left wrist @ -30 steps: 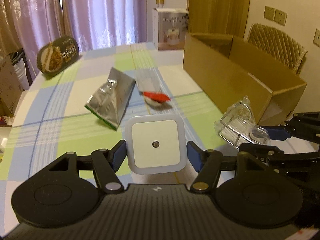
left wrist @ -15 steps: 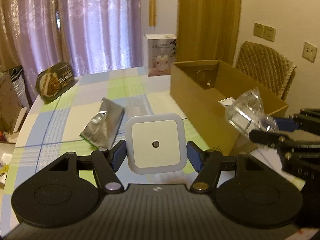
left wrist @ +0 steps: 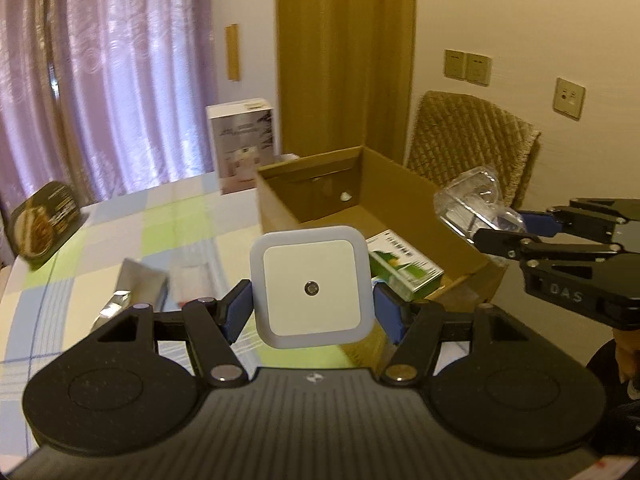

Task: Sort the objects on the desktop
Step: 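Carry the night light in left tool and plastic pack in right tool over the cardboard box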

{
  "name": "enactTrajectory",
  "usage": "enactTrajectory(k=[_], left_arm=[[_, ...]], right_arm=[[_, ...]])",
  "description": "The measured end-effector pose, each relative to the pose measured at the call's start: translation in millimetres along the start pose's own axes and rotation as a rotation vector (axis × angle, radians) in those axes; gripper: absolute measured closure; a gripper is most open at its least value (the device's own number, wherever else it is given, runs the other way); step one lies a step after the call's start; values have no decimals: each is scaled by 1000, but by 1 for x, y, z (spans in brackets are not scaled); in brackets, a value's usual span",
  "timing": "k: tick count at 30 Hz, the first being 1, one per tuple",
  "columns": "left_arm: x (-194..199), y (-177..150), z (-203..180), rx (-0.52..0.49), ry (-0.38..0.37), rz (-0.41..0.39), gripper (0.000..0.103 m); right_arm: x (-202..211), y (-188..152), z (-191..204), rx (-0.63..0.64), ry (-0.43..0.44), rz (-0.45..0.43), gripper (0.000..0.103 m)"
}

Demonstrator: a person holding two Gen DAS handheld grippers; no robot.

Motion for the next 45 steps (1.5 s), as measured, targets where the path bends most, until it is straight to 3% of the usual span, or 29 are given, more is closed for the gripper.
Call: enactTrajectory(k=[18, 45], left_arm=[[-64, 29, -50, -75, -88, 35, 42], [-105, 16, -51, -53, -102, 105, 42]], right_arm=[[-37, -10, -44, -70, -19, 27, 75], [-62, -20, -51, -89, -5, 69, 75]])
Point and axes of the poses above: each gripper's, at about its wrist camera, not at the fingertips, and x roughly against the way its jaws point, z to its left, y to its top, the point moved 5 cm from there along -x, roughly the way its jaws point
